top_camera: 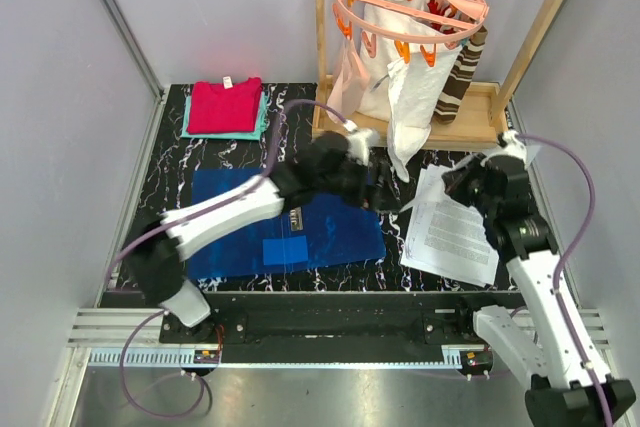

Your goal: Put the files into the folder

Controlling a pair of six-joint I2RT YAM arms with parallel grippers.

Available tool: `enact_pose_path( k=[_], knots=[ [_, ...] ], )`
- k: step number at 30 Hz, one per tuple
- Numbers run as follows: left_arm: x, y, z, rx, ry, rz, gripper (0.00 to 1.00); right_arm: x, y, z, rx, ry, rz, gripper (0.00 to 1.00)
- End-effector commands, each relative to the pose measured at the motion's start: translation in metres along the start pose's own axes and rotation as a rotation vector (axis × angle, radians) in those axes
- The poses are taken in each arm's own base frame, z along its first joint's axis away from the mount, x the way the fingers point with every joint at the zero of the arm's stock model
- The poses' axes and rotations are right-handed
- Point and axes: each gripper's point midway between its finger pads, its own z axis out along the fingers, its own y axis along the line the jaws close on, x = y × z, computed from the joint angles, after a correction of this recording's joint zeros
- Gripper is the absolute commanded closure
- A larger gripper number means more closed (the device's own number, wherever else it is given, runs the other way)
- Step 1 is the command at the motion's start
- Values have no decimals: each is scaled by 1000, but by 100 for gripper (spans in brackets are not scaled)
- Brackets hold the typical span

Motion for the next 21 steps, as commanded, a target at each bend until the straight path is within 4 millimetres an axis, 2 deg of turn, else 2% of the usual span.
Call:
enact_pose_path(
  k=[1,2,3,4,5,6,7,8,10,11,12,13,15,16,18,19,20,21],
  knots=[
    [-42,-2,-94,-44,-268,52,14,13,69,-10,-303,192,-229,100],
    [-39,22,-104,-100,-290,20,14,10,94,-20,-380,205,-249,100],
    [-38,30,-118,-129,-317,10,13,22,116,-31,-487,275,-283,100],
    [-39,41,-131,-176,-357,2,13,51,143,-40,-577,375,-333,100],
    [-39,51,-155,-210,-413,-3,12,51,169,-51,-646,373,-353,100],
    [-33,63,-165,-262,-419,-11,12,60,187,-60,-705,405,-367,100],
    [-34,75,-179,-323,-460,-22,11,79,204,-62,-746,463,-391,100],
    [-33,83,-199,-359,-510,-32,11,84,235,-84,-852,470,-408,100],
    [-25,99,-220,-434,-544,-62,11,97,267,-103,-977,534,-387,100],
    [-20,112,-230,-487,-561,-90,10,99,286,-120,-1096,549,-380,100],
    [-20,108,-246,-490,-611,-93,10,98,295,-126,-1133,562,-357,100],
    [-20,113,-255,-518,-643,-103,9,94,304,-127,-1170,544,-341,100],
    [-14,113,-268,-530,-681,-108,8,89,304,-121,-1144,506,-329,100],
    [-13,116,-273,-548,-696,-115,8,95,296,-111,-1101,505,-328,100],
    [-8,118,-277,-562,-693,-117,7,95,275,-87,-997,483,-290,100],
    [-7,119,-276,-565,-686,-119,7,117,248,-65,-912,527,-278,100],
    [-4,121,-275,-568,-675,-121,7,127,231,-52,-870,556,-255,100],
    [-3,123,-273,-569,-669,-124,7,127,209,-28,-794,573,-178,100]
  ],
)
